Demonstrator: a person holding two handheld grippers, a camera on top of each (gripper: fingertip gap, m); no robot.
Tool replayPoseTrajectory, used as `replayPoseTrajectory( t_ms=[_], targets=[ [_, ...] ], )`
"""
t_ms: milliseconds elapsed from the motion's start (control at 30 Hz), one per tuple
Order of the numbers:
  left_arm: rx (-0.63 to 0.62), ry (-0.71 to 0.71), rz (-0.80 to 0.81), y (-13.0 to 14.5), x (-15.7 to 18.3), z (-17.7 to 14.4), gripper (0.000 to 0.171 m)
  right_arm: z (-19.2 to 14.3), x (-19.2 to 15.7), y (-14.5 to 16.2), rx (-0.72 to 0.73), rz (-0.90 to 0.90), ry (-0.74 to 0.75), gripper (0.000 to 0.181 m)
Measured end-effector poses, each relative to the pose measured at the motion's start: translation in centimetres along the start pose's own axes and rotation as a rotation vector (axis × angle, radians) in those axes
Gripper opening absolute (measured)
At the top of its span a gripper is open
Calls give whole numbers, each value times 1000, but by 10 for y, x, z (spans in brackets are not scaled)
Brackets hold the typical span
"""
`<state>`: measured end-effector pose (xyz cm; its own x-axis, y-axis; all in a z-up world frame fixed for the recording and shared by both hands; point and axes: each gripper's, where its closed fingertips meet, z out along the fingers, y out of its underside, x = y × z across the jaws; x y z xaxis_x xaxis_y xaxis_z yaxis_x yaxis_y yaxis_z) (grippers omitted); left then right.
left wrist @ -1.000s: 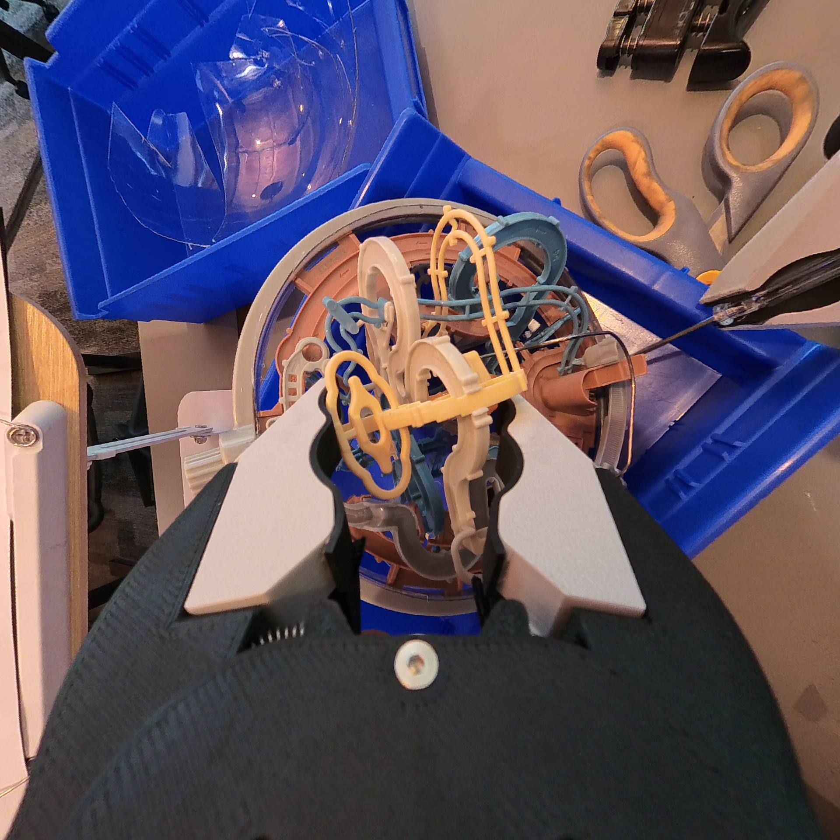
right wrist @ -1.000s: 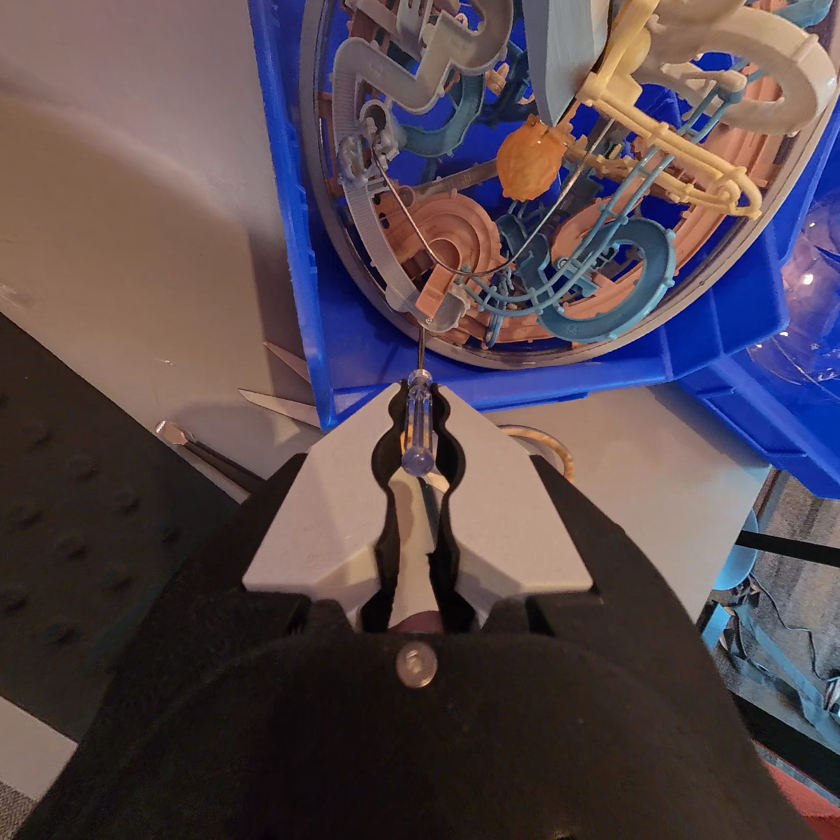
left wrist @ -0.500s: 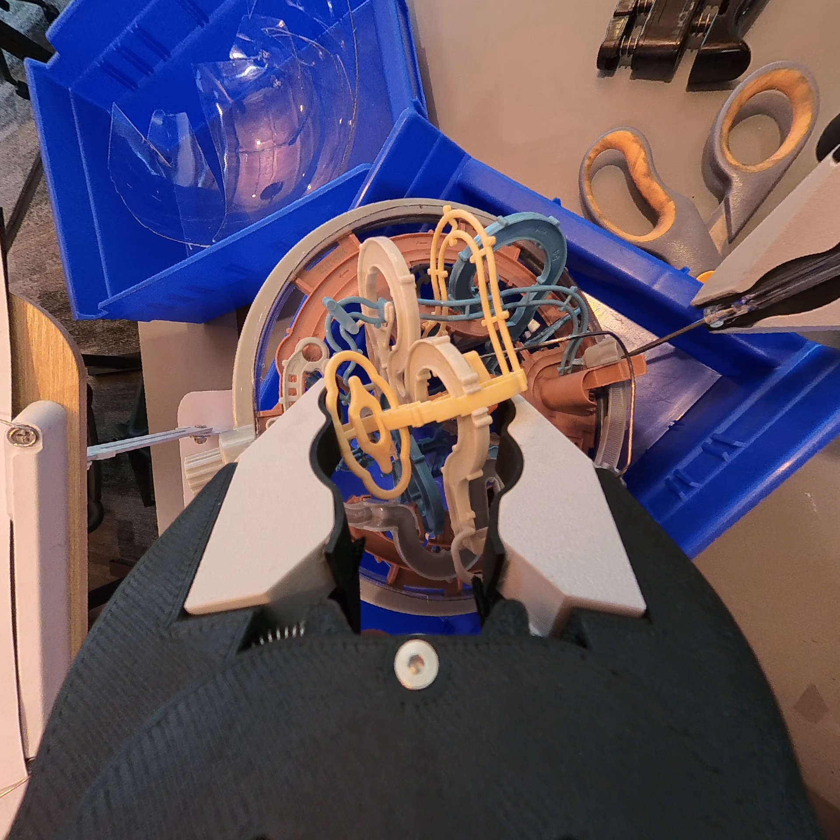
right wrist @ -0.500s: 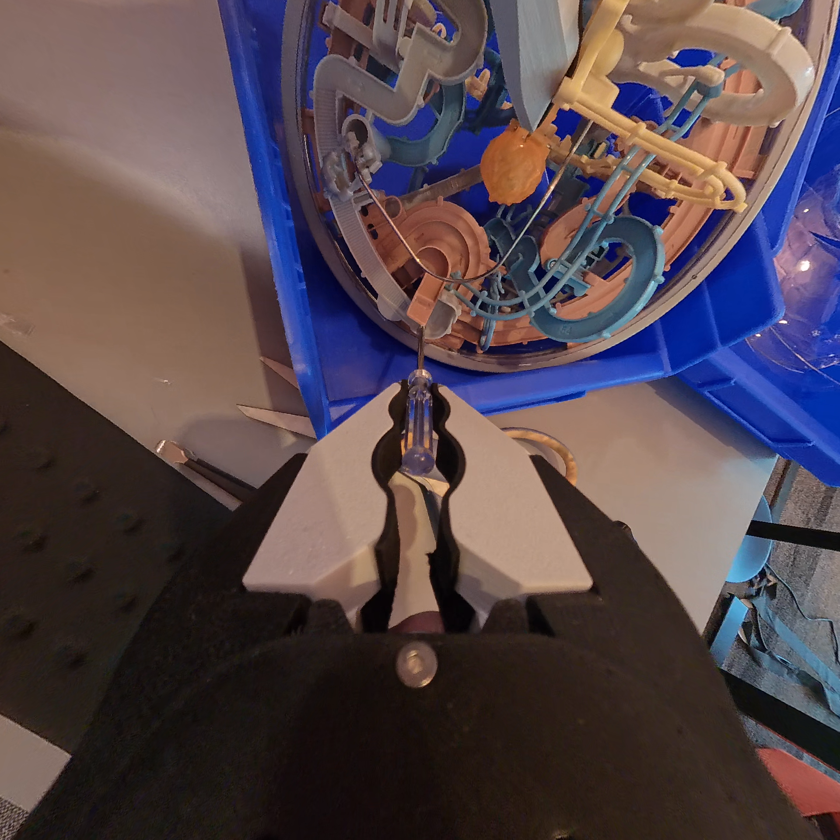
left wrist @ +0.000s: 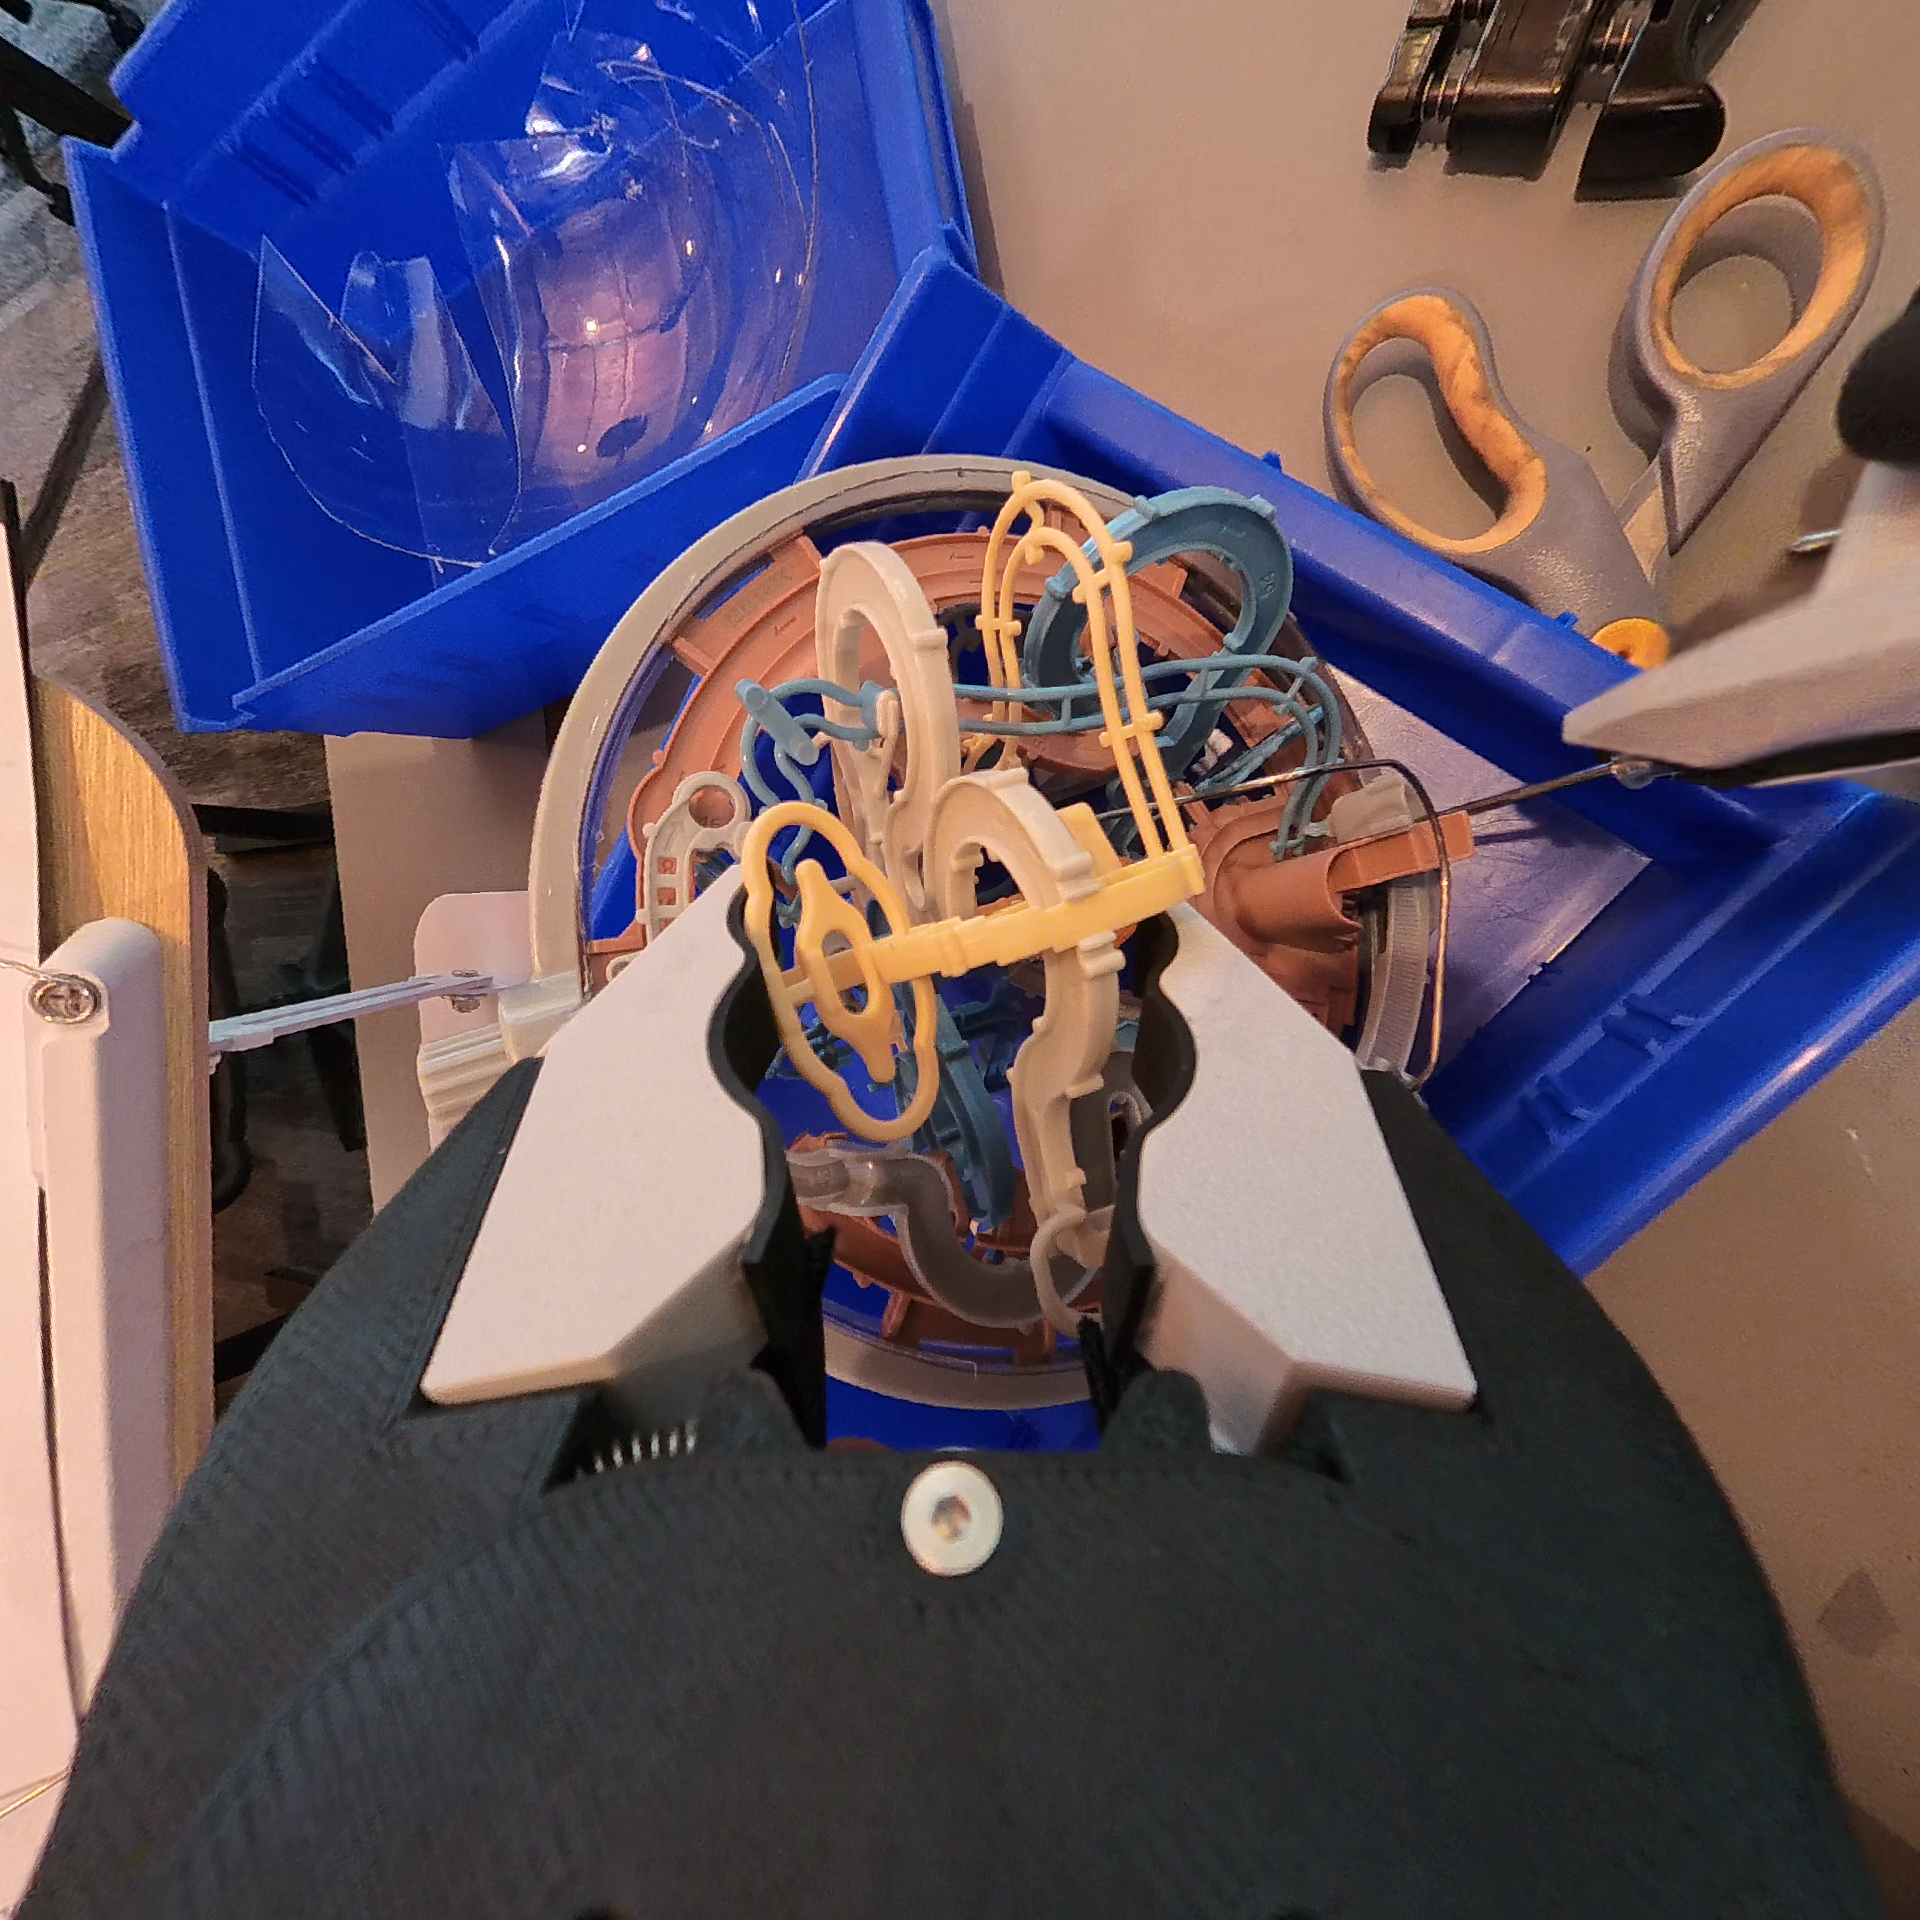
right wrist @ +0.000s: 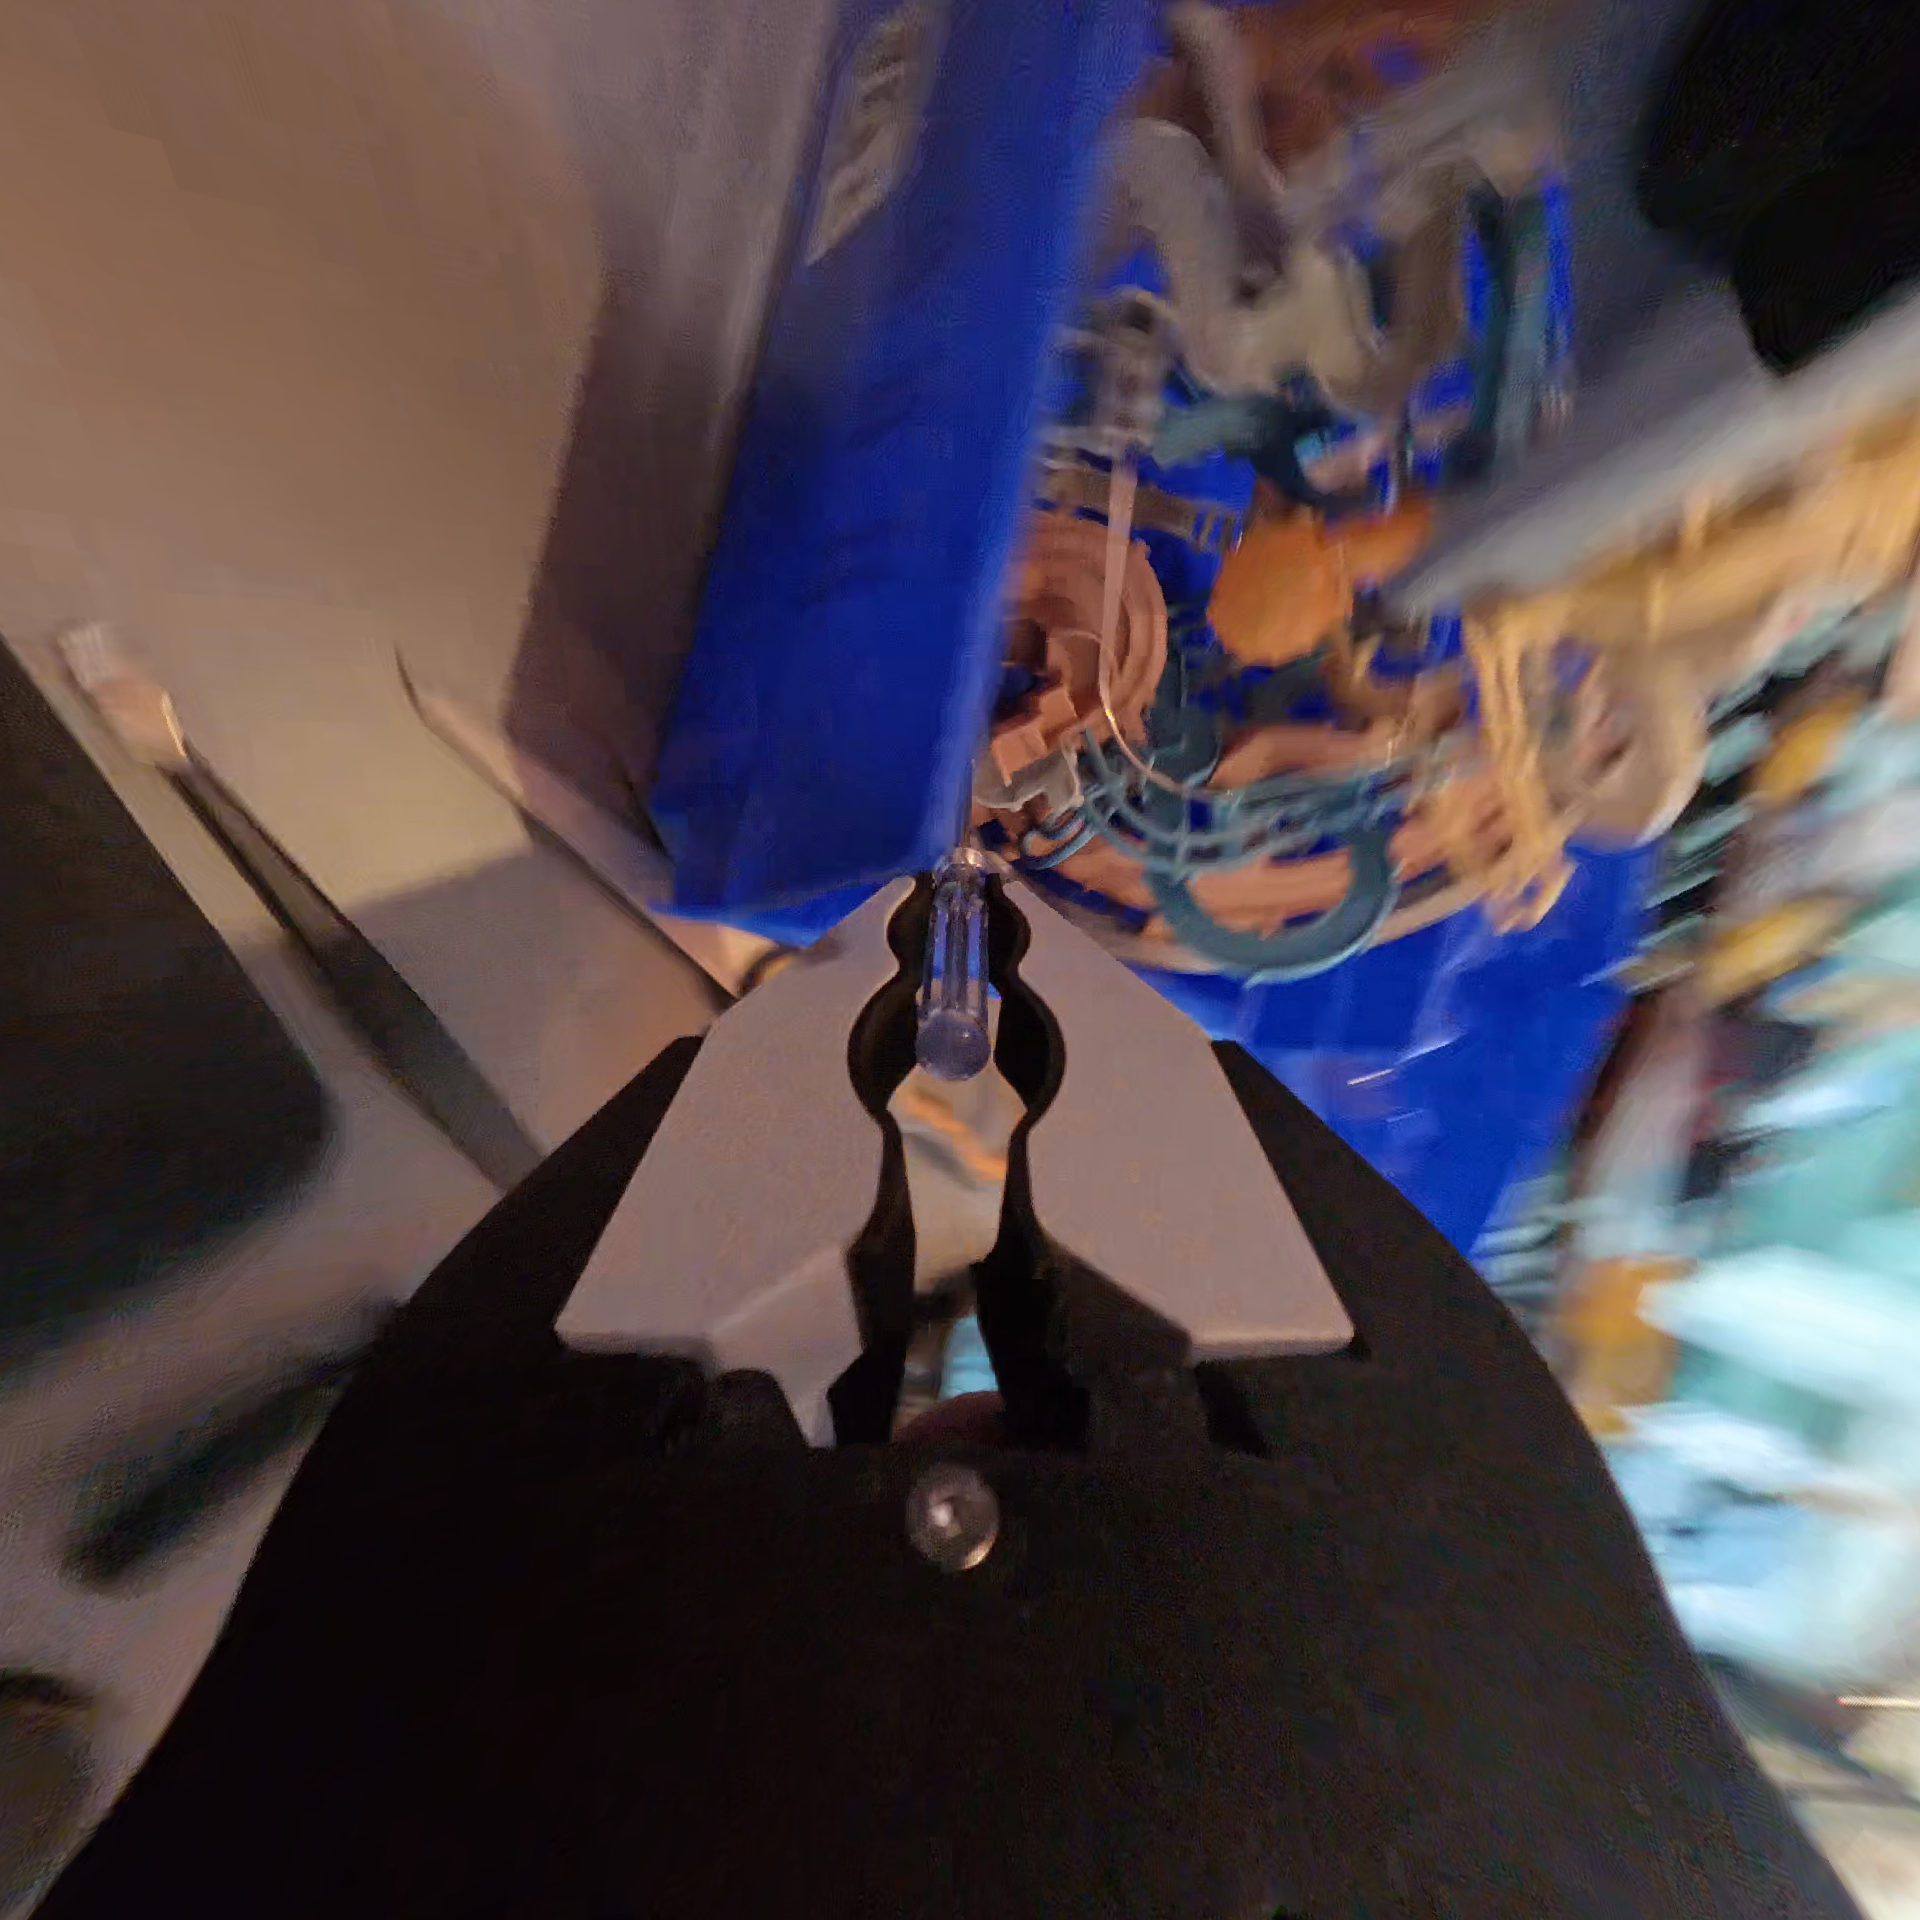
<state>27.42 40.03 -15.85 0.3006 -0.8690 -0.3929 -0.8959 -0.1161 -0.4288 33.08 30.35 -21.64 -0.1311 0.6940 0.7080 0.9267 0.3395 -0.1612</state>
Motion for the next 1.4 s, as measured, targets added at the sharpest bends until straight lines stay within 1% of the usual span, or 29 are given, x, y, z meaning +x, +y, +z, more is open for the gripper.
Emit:
replayPoseTrajectory(
  t_ms=[67, 100, 200, 233, 267, 333, 433, 500, 567, 633, 733, 833, 1000, 1400],
  targets=[
    [-4, -7, 3, 0, 0, 0, 66, 0, 3, 0, -49, -520, 107, 5],
    [-4, -9, 1, 0, -1, 0, 67, 0, 4, -1, -72, -689, 134, 5],
    [-7, -10, -2, 1, -1, 0, 67, -8, 10, -2, -108, -938, 97, 5],
    [-4, -7, -5, 1, -1, 0, 67, -15, 17, -3, -113, -919, 80, 5],
    [1, -2, -5, 1, -2, 1, 67, -23, 24, -4, -115, -826, 45, 5],
    [10, 7, -9, 2, -2, 1, 67, -35, 32, -1, -122, -532, -29, 6],
    [10, 7, -9, 1, -2, 1, 67, -40, 26, -2, -57, -24, -111, 5],
    [6, 2, -8, 1, -2, 0, 67, -37, 22, 0, -16, 250, -141, 6],
    [4, -1, -8, 1, -1, 0, 67, -33, 18, 1, 39, 482, -162, 6],
    [5, 0, -9, 1, -1, 0, 67, -26, 12, 7, 52, 630, -181, 6],
    [4, 0, -9, 1, -2, 0, 67, -17, 3, 9, 77, 722, -203, 6],
    [4, 0, -9, 0, -2, 1, 67, -9, 1, 8, 99, 767, -209, 6],
    [6, 2, -10, 0, -2, 1, 67, -1, -2, 7, 109, 783, -215, 6],
    [8, 3, -11, 0, -2, 1, 67, 2, -1, 8, 104, 815, -200, 6]
  ],
)
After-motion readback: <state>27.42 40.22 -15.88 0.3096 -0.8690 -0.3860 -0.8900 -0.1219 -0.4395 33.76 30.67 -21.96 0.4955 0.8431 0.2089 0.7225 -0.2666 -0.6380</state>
